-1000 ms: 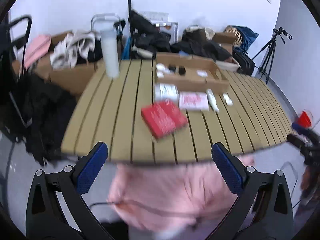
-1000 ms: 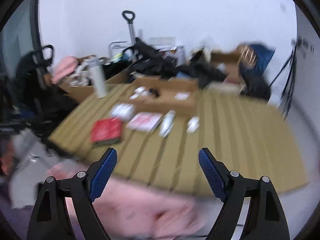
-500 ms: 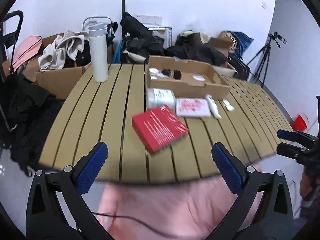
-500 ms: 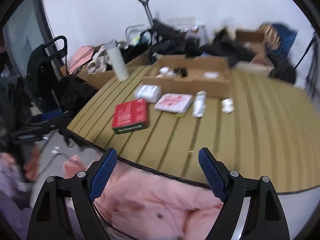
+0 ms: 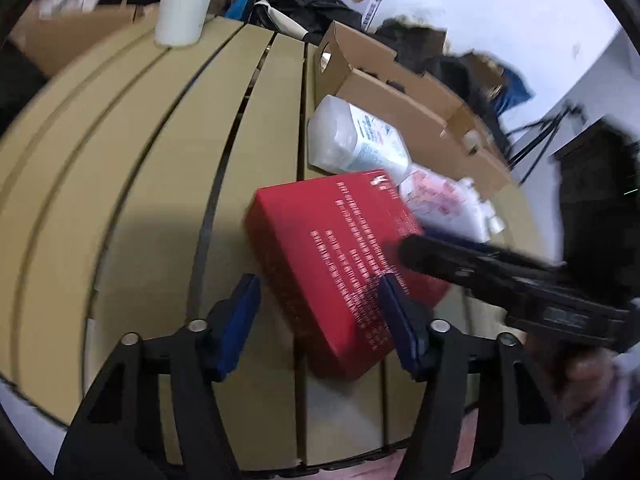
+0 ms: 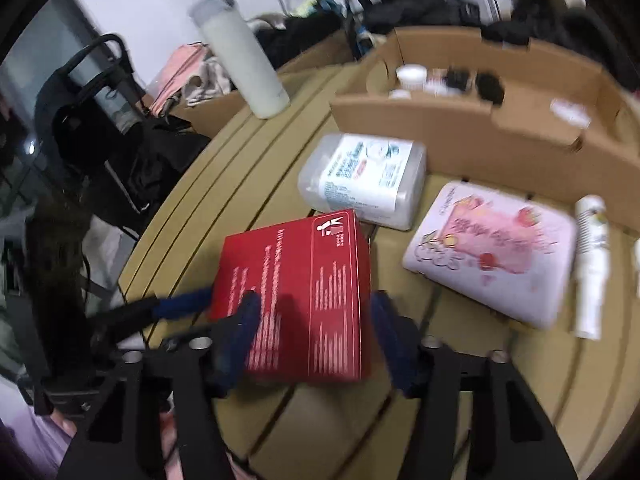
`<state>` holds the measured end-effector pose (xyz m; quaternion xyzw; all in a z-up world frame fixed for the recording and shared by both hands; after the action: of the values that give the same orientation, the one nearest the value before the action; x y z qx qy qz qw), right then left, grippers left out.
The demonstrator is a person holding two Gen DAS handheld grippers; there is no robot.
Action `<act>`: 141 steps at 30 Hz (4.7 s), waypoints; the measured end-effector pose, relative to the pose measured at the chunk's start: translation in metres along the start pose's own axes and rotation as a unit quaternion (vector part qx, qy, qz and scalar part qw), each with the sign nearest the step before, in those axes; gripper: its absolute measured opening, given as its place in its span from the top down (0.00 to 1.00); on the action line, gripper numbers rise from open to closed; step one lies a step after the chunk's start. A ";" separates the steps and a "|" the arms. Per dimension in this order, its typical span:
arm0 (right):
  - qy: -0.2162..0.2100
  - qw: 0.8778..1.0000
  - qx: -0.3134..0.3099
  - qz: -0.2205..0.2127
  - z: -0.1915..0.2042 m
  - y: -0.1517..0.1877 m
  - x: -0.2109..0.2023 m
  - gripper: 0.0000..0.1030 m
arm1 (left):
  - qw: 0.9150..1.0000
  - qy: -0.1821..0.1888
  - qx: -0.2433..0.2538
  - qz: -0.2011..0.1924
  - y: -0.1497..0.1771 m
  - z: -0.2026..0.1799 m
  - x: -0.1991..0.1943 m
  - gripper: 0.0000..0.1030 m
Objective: Organize objects
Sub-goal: 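Grasp the red boxed package with both grippers and lift it, then lower the red package into the cardboard box and open both grippers, then withdraw both grippers from the box back over the table, then grasp the white plastic jug with both grippers and lower it into the box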
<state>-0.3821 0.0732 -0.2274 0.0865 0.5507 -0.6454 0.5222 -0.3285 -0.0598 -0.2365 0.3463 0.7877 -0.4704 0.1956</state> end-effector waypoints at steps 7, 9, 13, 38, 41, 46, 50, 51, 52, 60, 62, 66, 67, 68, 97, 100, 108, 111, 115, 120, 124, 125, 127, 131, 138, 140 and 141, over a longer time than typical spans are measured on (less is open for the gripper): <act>0.010 1.000 0.029 0.006 -0.014 0.027 -0.025 0.60 | 0.999 0.012 0.032 0.022 0.020 -0.039 -0.004 0.56; 0.035 0.999 0.014 -0.004 -0.019 0.051 -0.062 0.60 | 0.997 0.037 0.059 0.029 0.039 -0.072 -0.008 0.57; 0.056 0.996 0.063 -0.012 -0.048 0.093 -0.119 0.70 | 0.991 0.051 0.119 0.035 0.062 -0.126 -0.004 0.58; 0.156 0.983 0.035 -0.089 -0.190 -0.179 -0.123 0.71 | 0.987 0.051 0.155 -0.017 -0.195 -0.248 0.159 0.58; 0.187 0.980 0.030 -0.056 -0.222 -0.194 -0.088 0.71 | 0.991 0.041 0.122 0.043 -0.195 -0.227 0.218 0.59; 0.214 0.975 0.063 -0.014 -0.273 -0.202 -0.042 0.71 | 0.992 0.026 0.065 0.103 -0.186 -0.202 0.280 0.59; 0.213 0.975 0.064 -0.031 -0.280 -0.203 -0.038 0.71 | 0.989 0.014 0.099 0.110 -0.182 -0.202 0.283 0.57; 0.210 0.975 0.060 -0.032 -0.279 -0.203 -0.040 0.71 | 0.989 0.017 0.104 0.108 -0.183 -0.203 0.280 0.55; 0.212 0.975 0.057 -0.034 -0.277 -0.205 -0.042 0.71 | 0.988 0.017 0.113 0.105 -0.185 -0.204 0.272 0.51; 0.208 0.977 0.029 -0.036 -0.243 -0.206 -0.091 0.55 | 0.968 -0.076 0.239 0.009 -0.218 -0.206 0.148 0.21; 0.216 0.976 -0.005 -0.025 -0.227 -0.198 -0.112 0.10 | 0.947 -0.138 0.290 -0.001 -0.218 -0.195 0.108 0.01; 0.219 0.975 -0.039 -0.022 -0.198 -0.175 -0.157 0.00 | 0.932 -0.195 0.306 0.006 -0.213 -0.170 0.041 0.00; 0.218 0.975 -0.041 -0.017 -0.192 -0.167 -0.168 0.00 | 0.933 -0.199 0.300 0.007 -0.210 -0.164 0.025 0.00; 0.220 0.974 -0.041 -0.018 -0.185 -0.159 -0.181 0.00 | 0.936 -0.204 0.287 0.010 -0.205 -0.156 0.002 0.00; 0.136 0.972 -0.170 -0.092 0.049 0.085 -0.390 0.00 | 0.941 -0.126 0.304 -0.076 -0.025 -0.174 -0.312 0.00; 0.172 0.957 -0.207 -0.109 0.058 0.080 -0.433 0.00 | 0.921 -0.167 0.331 -0.119 -0.041 -0.183 -0.344 0.00; 0.170 0.965 -0.145 -0.135 0.026 0.058 -0.421 0.00 | 0.950 -0.106 0.279 -0.087 -0.045 -0.172 -0.286 0.00; 0.146 0.975 -0.120 -0.117 0.009 0.061 -0.377 0.01 | 0.953 -0.111 0.273 -0.073 -0.032 -0.151 -0.230 0.00; 0.094 0.987 -0.083 -0.101 -0.009 0.056 -0.306 0.31 | 0.964 -0.100 0.243 -0.041 -0.018 -0.119 -0.158 0.00; 0.065 0.992 -0.068 -0.078 -0.015 0.029 -0.195 0.47 | 0.970 -0.088 0.221 -0.045 -0.034 -0.083 -0.078 0.01; 0.026 0.996 -0.025 -0.078 -0.023 -0.015 -0.107 0.47 | 0.983 -0.066 0.167 -0.026 -0.064 -0.055 -0.011 0.18; 0.019 0.997 -0.011 -0.074 -0.027 -0.027 -0.083 0.47 | 0.986 -0.055 0.155 -0.019 -0.070 -0.051 0.003 0.26; 0.012 0.998 0.007 -0.065 -0.033 -0.045 -0.044 0.47 | 0.989 -0.032 0.143 -0.012 -0.081 -0.046 0.028 0.30; 0.025 0.998 0.052 -0.036 -0.054 -0.063 0.022 0.55 | 0.996 0.009 0.091 0.019 -0.094 -0.031 0.076 0.56; -0.034 0.992 0.114 -0.044 -0.068 -0.063 0.028 0.65 | 0.997 0.043 0.063 0.016 -0.091 -0.025 0.083 0.61; -0.024 0.993 0.109 -0.048 -0.064 -0.062 0.024 0.66 | 0.997 0.028 0.070 0.022 -0.089 -0.030 0.081 0.63; -0.016 0.994 0.102 -0.048 -0.061 -0.063 0.021 0.66 | 0.996 0.020 0.079 0.021 -0.088 -0.035 0.076 0.63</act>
<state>-0.4678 0.0999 -0.2258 0.1024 0.4770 -0.7238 0.4879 -0.4438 -0.0292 -0.2144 0.3862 0.7443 -0.5203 0.1619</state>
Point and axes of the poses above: each gripper's, at about its wrist camera, not at the fingertips, and x roughly the way its jaws point, z to its left, y to its underside, the point moved 5 cm from there along x, roughly the way its jaws point, and after that the axes turned 10 degrees about -z, right-handed, at the moved point
